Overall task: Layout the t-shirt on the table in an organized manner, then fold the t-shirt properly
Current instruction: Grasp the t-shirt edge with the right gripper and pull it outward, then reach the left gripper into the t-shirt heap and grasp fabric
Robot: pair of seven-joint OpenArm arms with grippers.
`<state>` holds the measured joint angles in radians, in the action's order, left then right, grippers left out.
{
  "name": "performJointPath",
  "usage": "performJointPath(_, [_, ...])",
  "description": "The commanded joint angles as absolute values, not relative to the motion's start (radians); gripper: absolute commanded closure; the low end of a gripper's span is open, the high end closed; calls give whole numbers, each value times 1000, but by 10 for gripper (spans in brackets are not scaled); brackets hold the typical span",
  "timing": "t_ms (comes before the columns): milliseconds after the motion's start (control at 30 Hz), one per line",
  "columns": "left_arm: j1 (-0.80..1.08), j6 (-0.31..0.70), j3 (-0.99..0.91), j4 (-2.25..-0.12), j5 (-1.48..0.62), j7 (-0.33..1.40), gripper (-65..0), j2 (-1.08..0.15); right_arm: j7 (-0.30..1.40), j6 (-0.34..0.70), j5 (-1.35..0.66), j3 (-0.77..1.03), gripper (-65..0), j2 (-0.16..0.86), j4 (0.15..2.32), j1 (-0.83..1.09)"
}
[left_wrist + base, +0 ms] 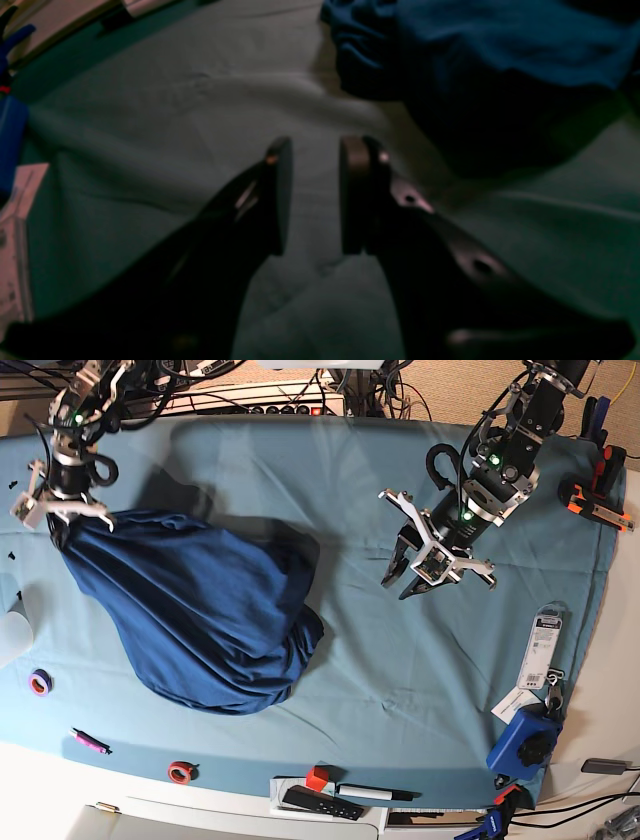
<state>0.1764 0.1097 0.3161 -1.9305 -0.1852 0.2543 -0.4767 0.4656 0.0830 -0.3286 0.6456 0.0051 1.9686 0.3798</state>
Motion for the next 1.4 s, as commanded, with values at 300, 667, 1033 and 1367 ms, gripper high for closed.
performJointPath(300, [167,185,312,-1946,-241,281,-177,-482,397,-91,-93,650,0,73,1989,430])
performJointPath(667, [163,468,373,-1946,-291,341,-251,-443,403,-93,-89,650,0,77,1989,432])
performJointPath(1033, [54,257,638,-1837,-88,341,-252,-348,421,-93,-89,649,0,77,1989,433])
performJointPath(1367, [-48,286,648,-1553,-154,341,-252,-192,420,-93,-89,649,0,77,1989,432])
